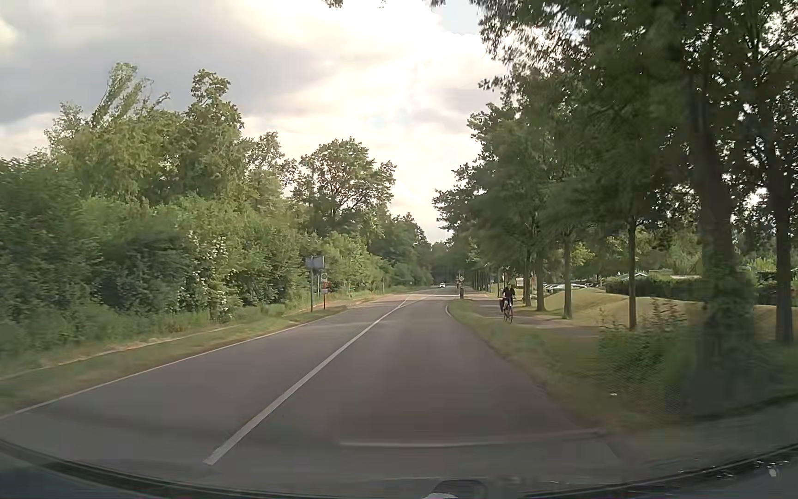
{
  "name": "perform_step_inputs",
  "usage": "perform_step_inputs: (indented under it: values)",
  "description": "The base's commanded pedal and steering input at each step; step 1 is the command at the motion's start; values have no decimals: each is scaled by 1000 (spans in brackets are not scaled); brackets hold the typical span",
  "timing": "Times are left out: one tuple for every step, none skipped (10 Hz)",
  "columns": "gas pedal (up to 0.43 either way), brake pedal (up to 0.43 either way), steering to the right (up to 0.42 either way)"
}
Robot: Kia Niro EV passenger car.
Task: Follow the waypoints while adhering to traffic rules and regulations
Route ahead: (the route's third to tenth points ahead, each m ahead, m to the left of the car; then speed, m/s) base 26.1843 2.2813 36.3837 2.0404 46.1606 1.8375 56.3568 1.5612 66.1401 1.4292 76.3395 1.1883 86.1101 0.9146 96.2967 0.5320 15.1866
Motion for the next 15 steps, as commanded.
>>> perform_step_inputs:
  values:
    - [177,0,-2]
    - [177,0,-2]
    - [177,0,0]
    - [177,0,0]
    - [177,0,0]
    - [177,0,0]
    - [177,0,2]
    - [177,0,4]
    - [177,0,5]
    - [177,0,6]
    - [177,0,7]
    - [177,0,7]
    - [169,0,7]
    - [157,0,7]
    - [157,0,7]
